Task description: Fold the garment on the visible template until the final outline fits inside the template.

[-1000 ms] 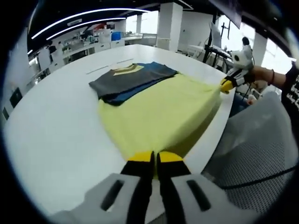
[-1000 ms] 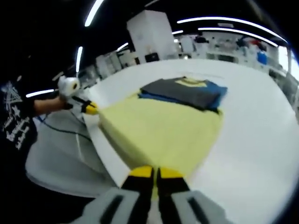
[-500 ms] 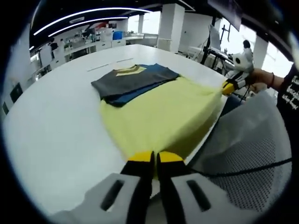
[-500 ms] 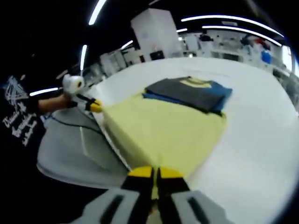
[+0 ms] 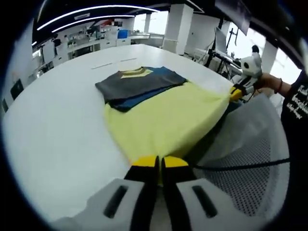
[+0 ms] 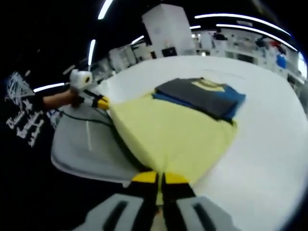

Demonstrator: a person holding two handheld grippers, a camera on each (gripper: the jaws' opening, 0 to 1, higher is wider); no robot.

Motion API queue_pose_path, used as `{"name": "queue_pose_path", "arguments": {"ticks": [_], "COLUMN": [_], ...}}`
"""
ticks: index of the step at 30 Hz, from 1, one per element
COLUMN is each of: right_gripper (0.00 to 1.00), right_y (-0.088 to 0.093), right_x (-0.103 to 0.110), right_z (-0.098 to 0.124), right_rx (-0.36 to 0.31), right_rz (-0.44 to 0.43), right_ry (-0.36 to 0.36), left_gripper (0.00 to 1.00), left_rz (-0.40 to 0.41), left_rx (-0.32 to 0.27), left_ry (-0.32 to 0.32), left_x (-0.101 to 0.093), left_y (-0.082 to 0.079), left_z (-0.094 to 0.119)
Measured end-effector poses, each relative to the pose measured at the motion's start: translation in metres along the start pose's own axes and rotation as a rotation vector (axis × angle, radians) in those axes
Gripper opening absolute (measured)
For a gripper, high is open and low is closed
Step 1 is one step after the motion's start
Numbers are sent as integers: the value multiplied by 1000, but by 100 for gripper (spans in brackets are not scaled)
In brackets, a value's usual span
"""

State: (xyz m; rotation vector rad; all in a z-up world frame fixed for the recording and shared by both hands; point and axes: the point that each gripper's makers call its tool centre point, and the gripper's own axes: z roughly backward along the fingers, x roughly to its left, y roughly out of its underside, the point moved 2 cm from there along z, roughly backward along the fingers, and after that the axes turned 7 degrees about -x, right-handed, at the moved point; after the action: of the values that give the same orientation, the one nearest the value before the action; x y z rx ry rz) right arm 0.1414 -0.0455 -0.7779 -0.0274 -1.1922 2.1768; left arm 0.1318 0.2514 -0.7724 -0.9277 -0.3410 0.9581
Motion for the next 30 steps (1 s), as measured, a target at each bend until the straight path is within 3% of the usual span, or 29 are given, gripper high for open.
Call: {"name": "queue_pose_path", "arguments": {"ticks": [15,30], "right_gripper": [0,0], "right_y": [3,-27], "right_x": [1,-12], "right_z": [7,11], "right_rx": [1,-36], "right_rz": [-5,51], "right_ry": [-5,29], "left_gripper": [0,0], "left_rz": [27,35], "left_rx": [64,27], "left_ry": [10,11], "left_x": [-3,8], "left_y": [9,-16], "left_z": [8,9]}}
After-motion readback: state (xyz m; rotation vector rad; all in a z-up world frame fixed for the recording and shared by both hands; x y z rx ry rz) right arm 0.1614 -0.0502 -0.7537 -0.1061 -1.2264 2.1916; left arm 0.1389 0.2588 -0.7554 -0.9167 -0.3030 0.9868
